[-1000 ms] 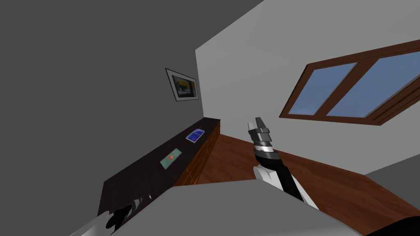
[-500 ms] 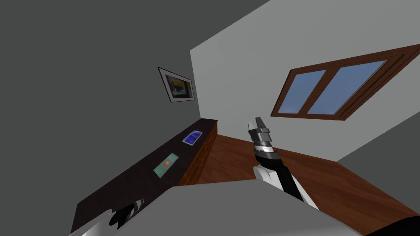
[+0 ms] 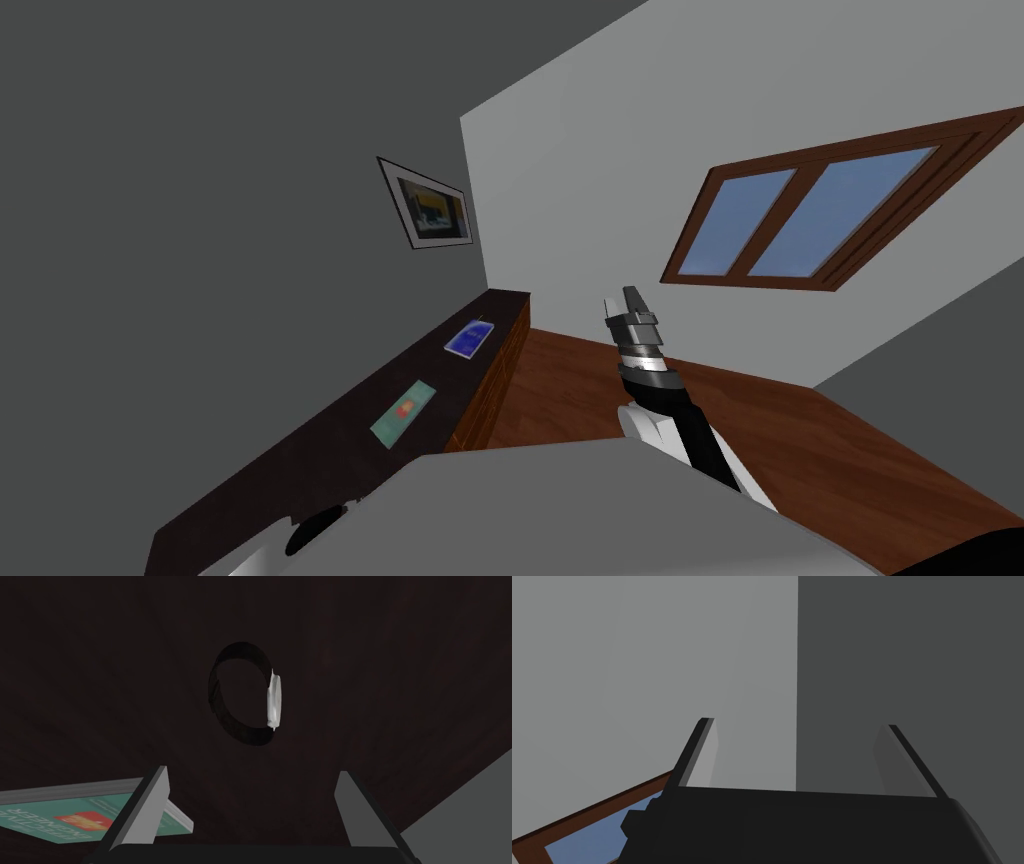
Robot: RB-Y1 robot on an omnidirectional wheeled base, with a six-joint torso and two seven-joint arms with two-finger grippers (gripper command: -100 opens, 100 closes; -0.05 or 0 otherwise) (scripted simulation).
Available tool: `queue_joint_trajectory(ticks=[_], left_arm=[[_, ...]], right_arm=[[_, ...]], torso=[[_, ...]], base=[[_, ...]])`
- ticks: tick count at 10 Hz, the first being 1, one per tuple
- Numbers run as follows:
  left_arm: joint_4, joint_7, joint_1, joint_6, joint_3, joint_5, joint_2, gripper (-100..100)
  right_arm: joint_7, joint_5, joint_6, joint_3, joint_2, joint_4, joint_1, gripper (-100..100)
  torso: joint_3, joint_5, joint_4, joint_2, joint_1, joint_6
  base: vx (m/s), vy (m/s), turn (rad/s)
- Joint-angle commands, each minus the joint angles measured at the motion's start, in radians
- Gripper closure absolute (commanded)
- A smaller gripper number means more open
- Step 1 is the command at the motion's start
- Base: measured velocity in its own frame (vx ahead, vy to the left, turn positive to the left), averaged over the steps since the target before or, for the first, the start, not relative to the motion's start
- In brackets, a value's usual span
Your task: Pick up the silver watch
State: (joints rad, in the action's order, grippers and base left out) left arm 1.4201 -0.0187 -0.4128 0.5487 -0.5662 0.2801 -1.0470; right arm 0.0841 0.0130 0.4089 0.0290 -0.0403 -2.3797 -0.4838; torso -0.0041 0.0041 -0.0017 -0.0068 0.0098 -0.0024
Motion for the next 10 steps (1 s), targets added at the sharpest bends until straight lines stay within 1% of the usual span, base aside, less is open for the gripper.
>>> queue_joint_trajectory(ticks=[1, 2, 3, 6, 7, 8, 10], left_arm=[[0.000, 0.000, 0.000, 0.000, 0.000, 0.000, 0.000, -100], [0.002, -0.001, -0.001, 0.004, -0.001, -0.001, 0.001, 0], [-0.032, 0.004, 0.014, 0.002, 0.004, -0.001, 0.025, -100], [-0.099, 0.014, 0.046, -0.001, 0.014, -0.003, 0.074, -100], [-0.084, 0.011, 0.037, -0.002, 0.012, -0.002, 0.062, -100], [-0.087, 0.012, 0.038, -0.002, 0.012, -0.002, 0.064, 100], [-0.087, 0.012, 0.038, -0.002, 0.012, -0.002, 0.064, 100]], right_arm=[[0.000, 0.000, 0.000, 0.000, 0.000, 0.000, 0.000, 0], [0.000, 0.000, 0.000, 0.000, 0.000, 0.000, 0.000, 0], [0.000, 0.000, 0.000, 0.000, 0.000, 0.000, 0.000, 0], [0.000, 0.000, 0.000, 0.000, 0.000, 0.000, 0.000, 0], [0.000, 0.000, 0.000, 0.000, 0.000, 0.000, 0.000, 0], [0.000, 0.000, 0.000, 0.000, 0.000, 0.000, 0.000, 0], [0.000, 0.000, 0.000, 0.000, 0.000, 0.000, 0.000, 0]], torso=[[0.000, 0.000, 0.000, 0.000, 0.000, 0.000], [0.001, -0.001, 0.000, 0.001, -0.003, 0.000], [0.001, -0.001, 0.000, 0.001, -0.005, 0.000], [0.003, -0.001, 0.001, 0.006, -0.005, 0.001], [0.003, -0.001, 0.001, 0.005, -0.005, 0.000], [0.002, -0.001, 0.001, 0.003, -0.006, 0.000], [0.001, -0.001, 0.000, 0.001, -0.006, 0.000]], base=[[-0.012, 0.045, 0.005], [0.000, 0.008, -0.003], [-0.033, 0.011, -0.133], [-0.077, 0.022, -0.118], [-0.027, 0.010, -0.020], [-0.006, 0.002, 0.004], [0.000, 0.000, 0.000]])
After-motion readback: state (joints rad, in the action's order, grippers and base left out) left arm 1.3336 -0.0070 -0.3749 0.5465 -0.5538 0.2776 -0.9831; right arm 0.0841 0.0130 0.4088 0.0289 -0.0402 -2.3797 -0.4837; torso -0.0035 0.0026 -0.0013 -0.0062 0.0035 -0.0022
